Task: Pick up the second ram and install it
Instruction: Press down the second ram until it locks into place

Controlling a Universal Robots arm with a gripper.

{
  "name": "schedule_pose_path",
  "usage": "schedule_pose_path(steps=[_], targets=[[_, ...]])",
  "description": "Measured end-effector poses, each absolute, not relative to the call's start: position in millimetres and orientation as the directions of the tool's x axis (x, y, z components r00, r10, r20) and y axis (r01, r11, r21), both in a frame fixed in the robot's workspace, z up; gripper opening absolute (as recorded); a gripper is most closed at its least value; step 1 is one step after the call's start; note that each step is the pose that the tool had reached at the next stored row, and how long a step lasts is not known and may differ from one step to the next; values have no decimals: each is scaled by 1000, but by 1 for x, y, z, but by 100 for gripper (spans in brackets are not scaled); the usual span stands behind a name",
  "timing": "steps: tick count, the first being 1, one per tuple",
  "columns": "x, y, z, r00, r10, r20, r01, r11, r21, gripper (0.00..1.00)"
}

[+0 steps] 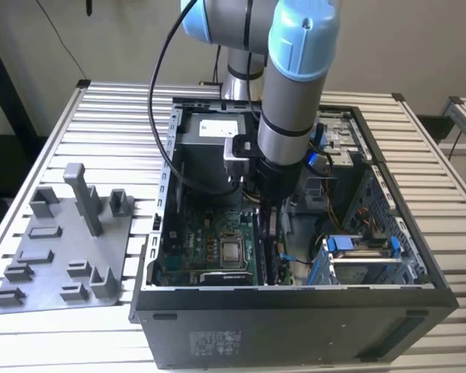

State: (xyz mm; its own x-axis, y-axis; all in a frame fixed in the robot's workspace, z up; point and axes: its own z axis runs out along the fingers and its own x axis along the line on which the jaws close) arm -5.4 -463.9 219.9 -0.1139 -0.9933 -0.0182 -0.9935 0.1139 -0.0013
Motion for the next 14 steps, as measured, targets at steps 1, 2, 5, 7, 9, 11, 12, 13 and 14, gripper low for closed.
schedule_pose_path(steps=[1,2,5,7,9,11,12,13,14], targets=[[-5,-464,223,-114,-993,-23,-993,114,-2,11],[-5,-464,227,-114,-993,-22,-993,114,-2,11],[-5,-464,241,-114,-993,-21,-993,114,-2,11],[-5,-464,243,-114,-993,-21,-994,114,-2,11],[-5,-464,243,-114,-993,-21,-994,114,-2,11],[-5,-464,244,-114,-993,-21,-994,114,-2,11],[-5,-464,244,-114,-993,-21,-994,114,-2,11],[-5,-464,244,-114,-993,-21,-994,114,-2,11],[-5,-464,245,-114,-993,-21,-994,114,-2,11]])
